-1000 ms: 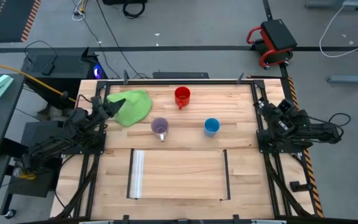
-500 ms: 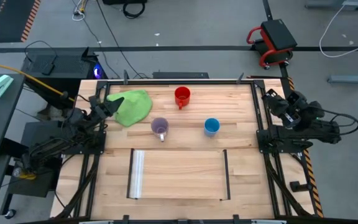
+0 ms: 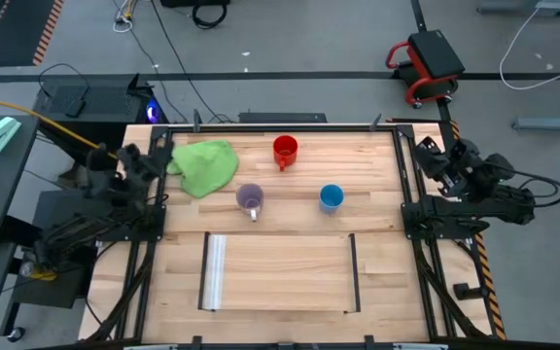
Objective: Stack small to large cups/mugs on shelf
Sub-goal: Put the red mug on the shelf
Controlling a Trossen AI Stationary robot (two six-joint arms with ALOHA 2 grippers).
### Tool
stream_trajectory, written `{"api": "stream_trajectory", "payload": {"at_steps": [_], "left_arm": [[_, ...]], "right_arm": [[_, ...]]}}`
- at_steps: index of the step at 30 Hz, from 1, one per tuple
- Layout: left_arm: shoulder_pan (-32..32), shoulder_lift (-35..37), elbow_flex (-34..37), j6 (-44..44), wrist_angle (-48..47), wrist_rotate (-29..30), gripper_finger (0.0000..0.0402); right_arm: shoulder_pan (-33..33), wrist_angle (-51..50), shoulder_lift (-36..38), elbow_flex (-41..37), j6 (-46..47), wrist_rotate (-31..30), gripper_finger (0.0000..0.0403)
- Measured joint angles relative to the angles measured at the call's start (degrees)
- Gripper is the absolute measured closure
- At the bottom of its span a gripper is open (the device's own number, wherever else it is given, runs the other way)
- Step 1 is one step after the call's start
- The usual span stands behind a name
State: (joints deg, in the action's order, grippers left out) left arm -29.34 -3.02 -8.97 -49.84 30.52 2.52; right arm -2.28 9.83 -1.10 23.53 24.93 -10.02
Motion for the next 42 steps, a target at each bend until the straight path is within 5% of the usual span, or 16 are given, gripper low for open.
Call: {"api": "stream_trajectory", "payload": {"at_steps": [7, 22, 31, 42], "left_arm": [[0.0, -9.2, -15.08, 8.72, -15.15, -1.16, 0.0296], [-5.65, -53.33, -55.51, 20.26, -61.35, -2.65, 0.0296], [-12.97, -75.0, -71.86, 25.71, -71.06, -16.36, 0.0296], [-12.41, -95.47, -92.7, 34.22, -82.17, -16.99, 0.0296]], "right_arm": [[0.0, -3.57, 0.0, 0.0, 2.33, -5.59, 0.0377], [0.0, -7.34, 0.0, 0.0, 8.22, -7.08, 0.037], [0.0, -11.43, -0.03, 0.0, 15.59, -7.08, 0.037], [0.0, -11.59, -6.45, 0.0, 17.64, -7.1, 0.037]]}}
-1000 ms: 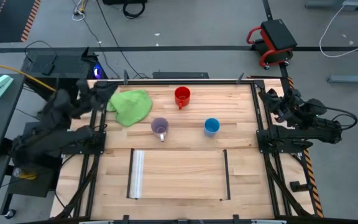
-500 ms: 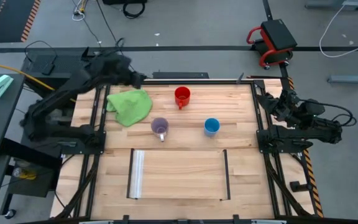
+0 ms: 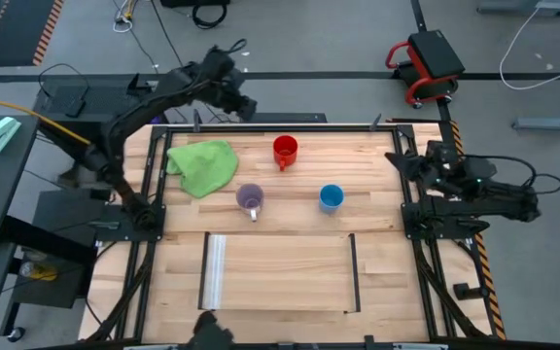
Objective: Stack small to large cups/mugs on shelf
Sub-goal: Put the red mug on the shelf
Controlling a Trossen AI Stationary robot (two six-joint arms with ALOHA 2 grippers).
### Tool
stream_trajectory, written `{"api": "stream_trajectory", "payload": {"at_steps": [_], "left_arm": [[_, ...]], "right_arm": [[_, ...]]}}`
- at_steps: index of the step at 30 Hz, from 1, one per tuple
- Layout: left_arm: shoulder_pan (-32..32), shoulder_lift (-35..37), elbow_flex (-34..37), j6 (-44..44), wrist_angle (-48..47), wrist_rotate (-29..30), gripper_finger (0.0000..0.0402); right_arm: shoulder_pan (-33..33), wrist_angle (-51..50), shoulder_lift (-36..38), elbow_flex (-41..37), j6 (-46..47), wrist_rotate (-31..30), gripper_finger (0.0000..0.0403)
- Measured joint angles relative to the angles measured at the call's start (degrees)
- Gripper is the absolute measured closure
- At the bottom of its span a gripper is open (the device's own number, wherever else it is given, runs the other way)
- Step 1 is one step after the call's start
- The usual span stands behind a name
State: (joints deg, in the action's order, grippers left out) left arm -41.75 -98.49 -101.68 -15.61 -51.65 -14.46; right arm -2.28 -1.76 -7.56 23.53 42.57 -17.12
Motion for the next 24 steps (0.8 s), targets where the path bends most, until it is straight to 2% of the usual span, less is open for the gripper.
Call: {"api": "stream_trajectory", "payload": {"at_steps": [5, 9, 17, 24], "left_arm": [[1.33, -8.17, -9.43, 2.97, -6.12, 0.0, 0.0296], [1.59, -13.53, -13.9, 3.75, -10.52, 0.74, 0.0296], [2.64, -19.37, -14.26, 4.8, -13.36, 0.89, 0.0296], [5.05, -21.55, -14.24, 4.72, -12.18, 0.88, 0.0296]], "right_arm": [[0.0, 0.03, -4.15, 0.0, 0.83, 0.0, 0.037], [0.0, 0.02, -6.64, -0.02, 3.65, 0.02, 0.037], [0.04, 0.1, -10.47, -0.02, 7.02, 1.73, 0.037], [0.04, 0.12, -13.51, -0.02, 7.02, 1.75, 0.037]]}}
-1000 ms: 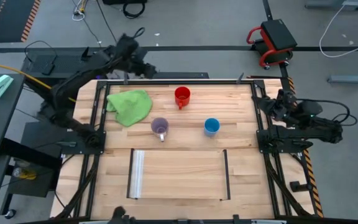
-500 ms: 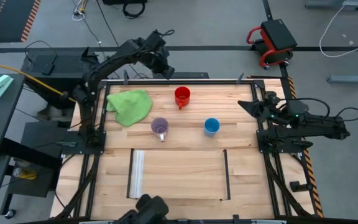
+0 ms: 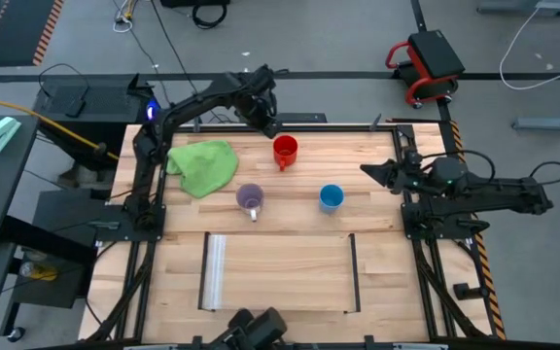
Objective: Stack small to large cups/mugs on shelf
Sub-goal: Put the red mug on the shelf
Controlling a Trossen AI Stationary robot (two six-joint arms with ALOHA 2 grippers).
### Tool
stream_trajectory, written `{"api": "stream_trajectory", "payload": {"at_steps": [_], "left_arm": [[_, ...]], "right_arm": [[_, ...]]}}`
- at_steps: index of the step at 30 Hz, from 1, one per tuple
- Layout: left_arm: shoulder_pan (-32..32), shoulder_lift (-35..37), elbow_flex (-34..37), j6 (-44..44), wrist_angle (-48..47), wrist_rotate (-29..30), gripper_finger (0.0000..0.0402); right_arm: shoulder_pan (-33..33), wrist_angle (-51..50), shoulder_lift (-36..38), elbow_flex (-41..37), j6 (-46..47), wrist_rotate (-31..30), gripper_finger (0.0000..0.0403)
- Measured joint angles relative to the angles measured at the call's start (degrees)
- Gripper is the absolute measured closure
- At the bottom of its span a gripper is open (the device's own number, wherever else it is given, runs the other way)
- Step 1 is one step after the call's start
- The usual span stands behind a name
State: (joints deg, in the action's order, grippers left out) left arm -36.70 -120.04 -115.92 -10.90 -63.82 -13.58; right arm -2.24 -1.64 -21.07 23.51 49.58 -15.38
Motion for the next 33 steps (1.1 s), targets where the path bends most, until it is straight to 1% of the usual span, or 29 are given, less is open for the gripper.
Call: {"api": "stream_trajectory", "payload": {"at_steps": [2, 8, 11, 22, 28, 33], "left_arm": [[0.75, -0.07, 0.0, 0.0, 1.12, 0.13, 0.0296], [2.6, -0.07, 0.0, -0.36, 4.81, 6.29, 0.0296], [2.95, -0.44, 0.0, -1.21, 5.26, 7.52, 0.0296], [3.16, -4.83, 0.09, -4.77, 4.06, 7.85, 0.0296], [3.23, -7.2, 0.09, -5.03, 3.7, 7.92, 0.0296], [3.23, -7.48, 0.09, -5.46, 3.95, 8.02, 0.0296]], "right_arm": [[0.0, -0.04, -0.75, 0.0, 0.0, 0.0, 0.037], [0.0, 0.01, -2.76, -0.01, 0.16, 0.0, 0.037], [0.06, 0.01, -3.56, -0.02, 0.46, 0.02, 0.037], [2.09, 0.29, -5.39, -0.02, 0.44, 0.02, 0.037], [2.56, 0.3, -5.61, -0.02, 0.44, 0.04, 0.037], [2.56, 0.31, -5.63, -0.02, 0.36, 0.04, 0.037]]}}
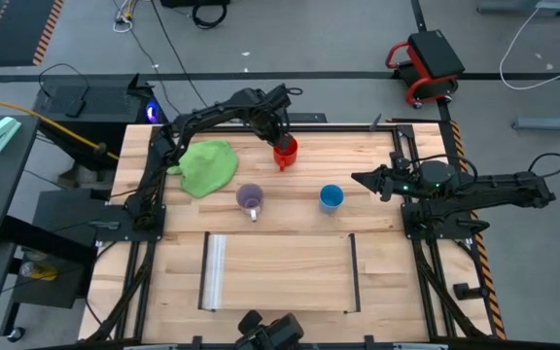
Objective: Stack small to large cups/mugs on shelf
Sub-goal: Put the red mug on the shelf
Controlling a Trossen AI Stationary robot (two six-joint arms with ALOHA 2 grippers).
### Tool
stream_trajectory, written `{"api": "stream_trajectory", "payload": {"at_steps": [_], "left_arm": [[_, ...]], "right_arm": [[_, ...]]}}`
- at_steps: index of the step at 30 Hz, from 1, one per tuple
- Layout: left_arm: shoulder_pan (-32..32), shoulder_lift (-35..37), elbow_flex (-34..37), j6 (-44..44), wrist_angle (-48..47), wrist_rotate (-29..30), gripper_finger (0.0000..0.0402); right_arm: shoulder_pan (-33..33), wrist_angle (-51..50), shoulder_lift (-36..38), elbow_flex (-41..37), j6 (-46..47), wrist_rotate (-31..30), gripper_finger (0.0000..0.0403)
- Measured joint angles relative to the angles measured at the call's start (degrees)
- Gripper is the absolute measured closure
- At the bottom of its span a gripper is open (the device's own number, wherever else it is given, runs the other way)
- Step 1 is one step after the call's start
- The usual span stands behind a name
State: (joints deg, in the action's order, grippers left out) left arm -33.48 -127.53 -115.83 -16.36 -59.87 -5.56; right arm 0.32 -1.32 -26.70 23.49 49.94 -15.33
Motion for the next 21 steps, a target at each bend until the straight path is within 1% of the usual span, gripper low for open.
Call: {"api": "stream_trajectory", "payload": {"at_steps": [21], "left_arm": [[-0.09, -0.02, 0.0, -1.44, -0.05, 0.87, 0.0296]], "right_arm": [[-0.02, 0.01, -1.2, 0.0, -0.42, -0.02, 0.037]]}}
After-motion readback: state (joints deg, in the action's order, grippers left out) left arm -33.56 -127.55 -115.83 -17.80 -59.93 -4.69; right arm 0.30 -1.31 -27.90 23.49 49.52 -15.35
